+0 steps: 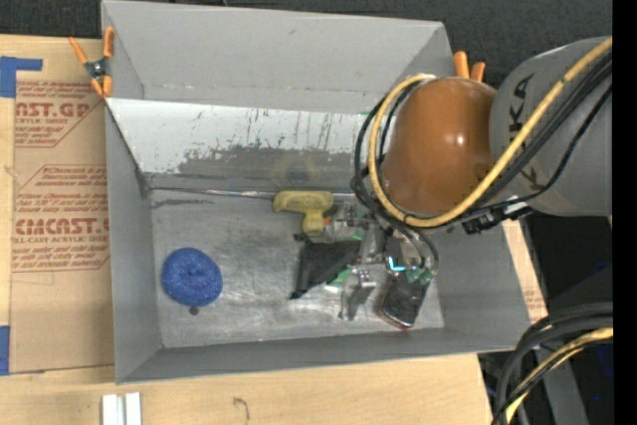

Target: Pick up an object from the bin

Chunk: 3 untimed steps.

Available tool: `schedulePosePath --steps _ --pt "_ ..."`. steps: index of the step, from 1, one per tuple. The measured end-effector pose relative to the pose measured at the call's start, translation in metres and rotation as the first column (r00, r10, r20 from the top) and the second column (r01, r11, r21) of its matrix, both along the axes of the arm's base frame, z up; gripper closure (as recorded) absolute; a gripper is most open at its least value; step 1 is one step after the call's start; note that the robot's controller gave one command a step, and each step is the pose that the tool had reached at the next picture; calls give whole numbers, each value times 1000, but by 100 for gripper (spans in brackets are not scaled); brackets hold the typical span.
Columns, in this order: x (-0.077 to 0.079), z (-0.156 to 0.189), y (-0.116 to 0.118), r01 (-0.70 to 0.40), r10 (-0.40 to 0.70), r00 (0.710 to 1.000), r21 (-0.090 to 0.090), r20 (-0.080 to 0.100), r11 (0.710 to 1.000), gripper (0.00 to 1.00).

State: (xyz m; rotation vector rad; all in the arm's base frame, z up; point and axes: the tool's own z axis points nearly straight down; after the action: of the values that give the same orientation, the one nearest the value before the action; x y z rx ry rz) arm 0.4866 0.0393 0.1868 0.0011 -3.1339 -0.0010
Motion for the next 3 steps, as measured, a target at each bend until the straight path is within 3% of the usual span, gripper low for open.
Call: schedulePosePath --steps 1,2,3 --pt "2 3 0 0 0 1000 0 8 1000 0" --pt "16 -36 -10 -92 92 996 -1 13 996 0" --pt "44 -111 -22 -300 300 954 0 10 954 0"
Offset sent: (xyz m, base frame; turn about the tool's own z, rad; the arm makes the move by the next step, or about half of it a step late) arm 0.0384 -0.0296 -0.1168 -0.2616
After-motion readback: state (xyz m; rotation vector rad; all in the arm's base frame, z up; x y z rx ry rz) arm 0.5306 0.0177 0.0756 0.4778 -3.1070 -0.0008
